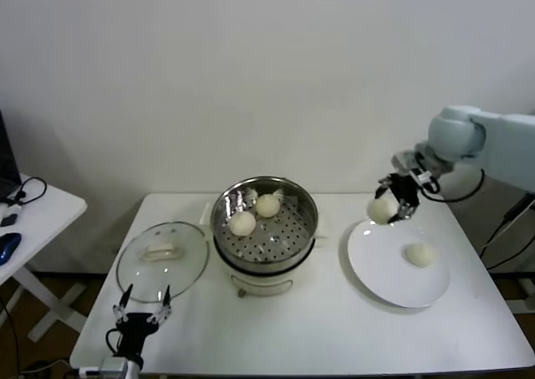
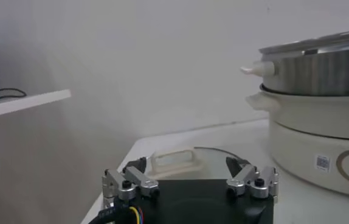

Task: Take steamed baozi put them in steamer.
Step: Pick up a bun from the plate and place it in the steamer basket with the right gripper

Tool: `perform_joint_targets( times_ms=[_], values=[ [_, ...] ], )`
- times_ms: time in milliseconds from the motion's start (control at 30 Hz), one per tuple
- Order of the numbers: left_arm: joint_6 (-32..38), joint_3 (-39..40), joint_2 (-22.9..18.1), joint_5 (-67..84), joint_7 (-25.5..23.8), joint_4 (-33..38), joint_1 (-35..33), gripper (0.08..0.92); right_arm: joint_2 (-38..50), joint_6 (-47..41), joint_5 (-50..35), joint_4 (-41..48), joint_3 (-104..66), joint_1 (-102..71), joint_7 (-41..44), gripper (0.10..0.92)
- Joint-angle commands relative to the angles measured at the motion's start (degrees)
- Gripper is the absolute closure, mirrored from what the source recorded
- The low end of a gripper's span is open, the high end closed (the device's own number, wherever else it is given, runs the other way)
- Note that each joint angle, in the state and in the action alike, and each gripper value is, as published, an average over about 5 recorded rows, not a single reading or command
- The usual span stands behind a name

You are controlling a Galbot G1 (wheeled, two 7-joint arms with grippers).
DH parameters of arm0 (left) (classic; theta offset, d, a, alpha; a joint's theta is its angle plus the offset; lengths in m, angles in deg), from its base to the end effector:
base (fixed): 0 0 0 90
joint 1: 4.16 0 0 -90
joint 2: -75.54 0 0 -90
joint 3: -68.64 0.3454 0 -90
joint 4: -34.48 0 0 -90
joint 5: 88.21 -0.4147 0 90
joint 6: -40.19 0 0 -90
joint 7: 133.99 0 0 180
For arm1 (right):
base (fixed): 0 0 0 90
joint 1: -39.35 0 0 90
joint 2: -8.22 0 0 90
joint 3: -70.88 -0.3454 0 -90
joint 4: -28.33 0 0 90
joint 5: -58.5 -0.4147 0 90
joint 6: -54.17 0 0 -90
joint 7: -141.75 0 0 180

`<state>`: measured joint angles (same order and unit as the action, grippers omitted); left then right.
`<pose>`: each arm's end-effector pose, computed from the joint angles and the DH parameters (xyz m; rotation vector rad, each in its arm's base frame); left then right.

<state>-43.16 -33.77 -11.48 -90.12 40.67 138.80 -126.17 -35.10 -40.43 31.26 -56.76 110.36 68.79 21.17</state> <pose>0.2066 0.0989 -0.4098 0.1053 -2.9325 -0.2457 0.5588 -0.0583 0.0137 1.4599 -1.2897 1.6343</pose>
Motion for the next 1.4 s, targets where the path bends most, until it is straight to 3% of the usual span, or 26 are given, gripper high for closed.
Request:
perform_joint_targets(
  times_ms=[33, 233, 433, 733, 1067, 1400],
  values=[
    [0.1, 0.0, -0.1, 0.0, 0.0, 0.3, -0.1, 0.177, -10.1, 3.4, -1.7, -4.0, -5.1, 8.8, 1.5, 0.367],
    [0.0, 0.1, -0.3, -0.1, 0.0, 0.2, 0.1, 0.177, -15.4, 5.8, 2.7, -5.3, -8.6, 4.1, 0.3, 0.380],
    [-0.3, 0.2, -0.7, -0.3, -0.1, 0.2, 0.3, 0.177, -20.5, 16.3, 14.1, -4.8, -10.8, -2.5, -0.8, 0.396],
    [-0.3, 0.0, -0.9, -0.5, -0.1, 0.0, 0.2, 0.177, -26.3, 24.3, 27.3, 1.2, -14.3, -13.4, -5.0, 0.409],
    [-0.2, -0.2, -0.9, -0.3, 0.0, -0.3, 0.2, 0.177, -30.5, 26.7, 29.7, 7.7, -14.8, -20.6, -7.3, 0.421],
    [-0.1, -0.1, -0.7, -0.3, 0.0, -0.9, 0.4, 0.177, -31.7, 26.5, 29.4, 8.7, -14.0, -22.7, -7.1, 0.415]
  ],
)
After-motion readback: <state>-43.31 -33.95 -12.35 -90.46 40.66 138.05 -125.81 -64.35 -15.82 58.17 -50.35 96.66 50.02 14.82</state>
